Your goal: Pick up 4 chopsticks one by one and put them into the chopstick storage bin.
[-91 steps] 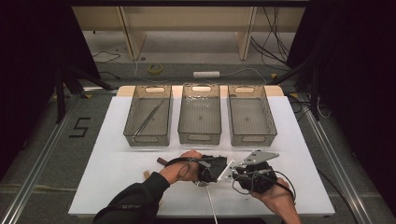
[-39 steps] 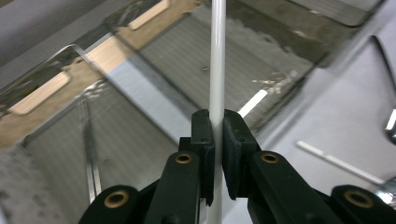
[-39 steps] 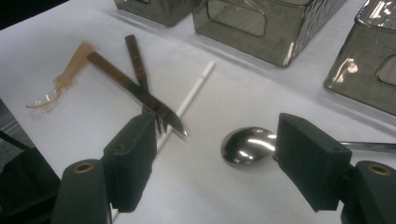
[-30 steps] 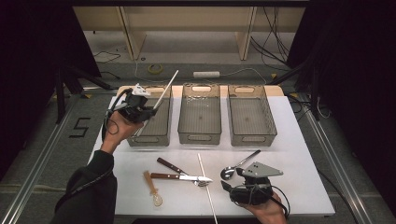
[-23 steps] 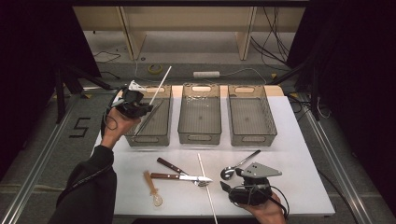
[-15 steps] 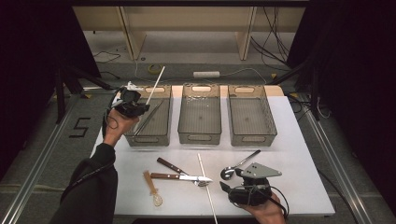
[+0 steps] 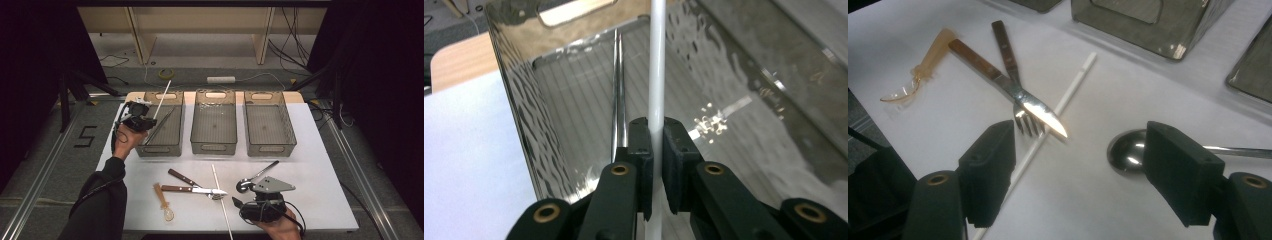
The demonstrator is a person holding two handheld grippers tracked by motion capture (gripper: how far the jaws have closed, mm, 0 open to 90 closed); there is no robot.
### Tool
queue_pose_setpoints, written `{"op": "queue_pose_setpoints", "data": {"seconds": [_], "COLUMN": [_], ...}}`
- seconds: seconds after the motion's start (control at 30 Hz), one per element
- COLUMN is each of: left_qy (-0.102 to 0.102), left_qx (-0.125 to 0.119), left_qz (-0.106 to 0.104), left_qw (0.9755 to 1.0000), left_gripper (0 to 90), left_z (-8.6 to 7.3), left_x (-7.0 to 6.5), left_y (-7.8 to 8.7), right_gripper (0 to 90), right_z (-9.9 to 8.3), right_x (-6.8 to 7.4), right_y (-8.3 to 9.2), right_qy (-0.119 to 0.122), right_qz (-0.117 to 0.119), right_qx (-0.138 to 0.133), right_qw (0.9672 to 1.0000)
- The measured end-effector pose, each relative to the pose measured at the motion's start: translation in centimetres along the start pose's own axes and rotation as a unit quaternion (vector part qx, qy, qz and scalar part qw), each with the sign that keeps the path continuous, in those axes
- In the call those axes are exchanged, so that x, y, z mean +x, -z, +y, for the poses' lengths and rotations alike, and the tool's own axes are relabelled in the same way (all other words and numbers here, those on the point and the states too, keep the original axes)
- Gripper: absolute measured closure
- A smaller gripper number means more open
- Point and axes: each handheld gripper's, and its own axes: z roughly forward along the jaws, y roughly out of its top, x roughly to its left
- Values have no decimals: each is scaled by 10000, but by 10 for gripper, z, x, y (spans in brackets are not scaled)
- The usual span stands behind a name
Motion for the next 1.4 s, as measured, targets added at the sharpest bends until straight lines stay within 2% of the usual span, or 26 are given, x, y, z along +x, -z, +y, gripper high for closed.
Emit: {"op": "queue_pose_setpoints", "data": {"seconds": [0.23,0.4,0.53,0.57,0.67,0.73,0.77,0.83,0.93,1.0,1.13,1.27,1.4], "left_qy": [91,260,488,490,444,446,398,344,359,273,177,-60,-7], "left_qx": [155,123,-89,-139,-279,-407,-389,-509,-667,-724,-888,-1001,-1074], "left_qz": [37,27,-188,-248,-353,-412,-433,-412,-596,-667,-896,-1045,-1194], "left_qw": [9998,9996,9986,9984,9980,9973,9975,9973,9953,9948,9918,9895,9870], "left_gripper": [819,690,536,500,405,367,357,318,290,277,251,227,213], "left_z": [-3,-4,-5,-7,-12,-16,-17,-19,-23,-28,-39,-52,-63], "left_x": [0,1,-6,-9,-20,-27,-30,-35,-45,-53,-71,-87,-95], "left_y": [-9,-5,7,11,23,32,35,44,55,61,71,77,79], "right_gripper": [308,314,316,320,344,367,382,406,432,456,511,563,603], "right_z": [0,-1,-1,-1,-2,-3,-4,-5,-7,-9,-12,-16,-18], "right_x": [2,1,3,3,5,7,8,11,17,20,28,32,37], "right_y": [-3,-3,-4,-4,-6,-7,-7,-10,-13,-17,-22,-27,-31], "right_qy": [30,-12,-15,-25,-70,-125,-139,-164,-164,-76,-52,-41,10], "right_qz": [27,25,-62,-81,-144,-177,-164,-144,-157,-123,-83,-46,-37], "right_qx": [48,80,110,131,147,138,138,181,224,299,371,486,613], "right_qw": [10000,10000,9999,9999,9998,9997,9997,9996,9995,9994,9993,9988,9981]}}
